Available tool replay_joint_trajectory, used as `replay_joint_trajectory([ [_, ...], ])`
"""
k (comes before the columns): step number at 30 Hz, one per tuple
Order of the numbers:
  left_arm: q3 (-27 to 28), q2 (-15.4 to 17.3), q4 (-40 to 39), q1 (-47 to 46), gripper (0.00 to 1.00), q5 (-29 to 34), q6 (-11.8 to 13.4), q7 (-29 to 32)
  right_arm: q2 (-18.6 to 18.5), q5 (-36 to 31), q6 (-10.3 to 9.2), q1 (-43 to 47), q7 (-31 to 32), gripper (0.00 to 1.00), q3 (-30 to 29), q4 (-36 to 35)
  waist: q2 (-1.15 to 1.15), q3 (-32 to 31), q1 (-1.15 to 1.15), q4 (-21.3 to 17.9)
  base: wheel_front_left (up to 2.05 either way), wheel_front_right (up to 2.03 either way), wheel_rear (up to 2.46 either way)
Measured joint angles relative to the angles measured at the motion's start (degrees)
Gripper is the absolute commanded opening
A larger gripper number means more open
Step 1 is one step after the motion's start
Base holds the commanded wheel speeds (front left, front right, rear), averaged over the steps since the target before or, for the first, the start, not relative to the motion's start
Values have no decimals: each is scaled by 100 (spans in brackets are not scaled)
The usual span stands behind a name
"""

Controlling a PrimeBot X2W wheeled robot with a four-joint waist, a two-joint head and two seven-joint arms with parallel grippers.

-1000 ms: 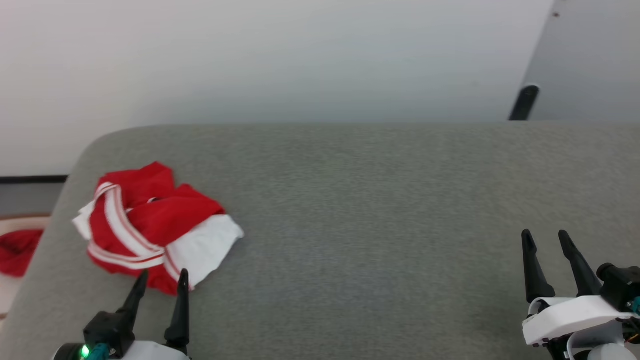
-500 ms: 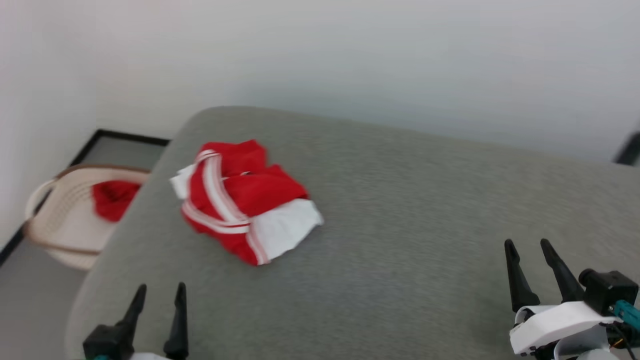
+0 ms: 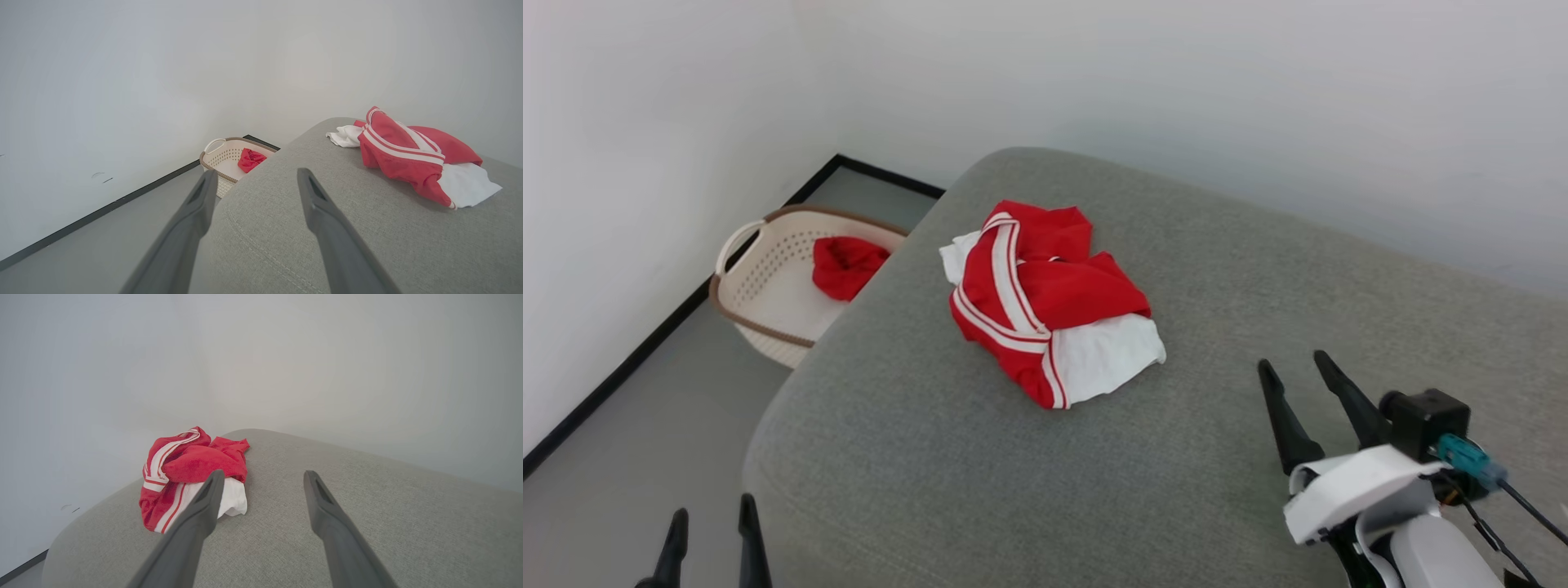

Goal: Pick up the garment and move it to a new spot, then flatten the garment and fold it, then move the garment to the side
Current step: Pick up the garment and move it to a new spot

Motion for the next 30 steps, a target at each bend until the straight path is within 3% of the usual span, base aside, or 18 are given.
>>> replay_joint_trajectory([
  [8,129,-105,-183,165,100,54,16,0,-75,203,0,-282,-153,100,327,368,0,97,0,87,0,0,0],
  [14,-147,-11,27,-202,100,67,-149,0,-133,238,0,-221,-231,100,205,446,0,112,0,15,0,0,0],
  [18,-684,259,397,-940,100,1,-249,13,-188,126,0,-1,-258,100,-99,342,0,199,0,-25,0,0,0],
  [21,-1156,636,771,-1566,100,-15,-281,92,-131,-58,0,66,-261,100,-214,163,0,273,0,-91,0,0,0],
  [27,-2041,1456,1686,-3099,100,-917,-288,102,7,-396,1,-207,-252,100,-147,-116,0,486,0,-420,0,0,0],
  [30,-2385,1722,2284,-3781,100,-1766,-287,279,71,-470,1,-394,-244,100,-1,-166,0,650,0,-663,0,0,0],
])
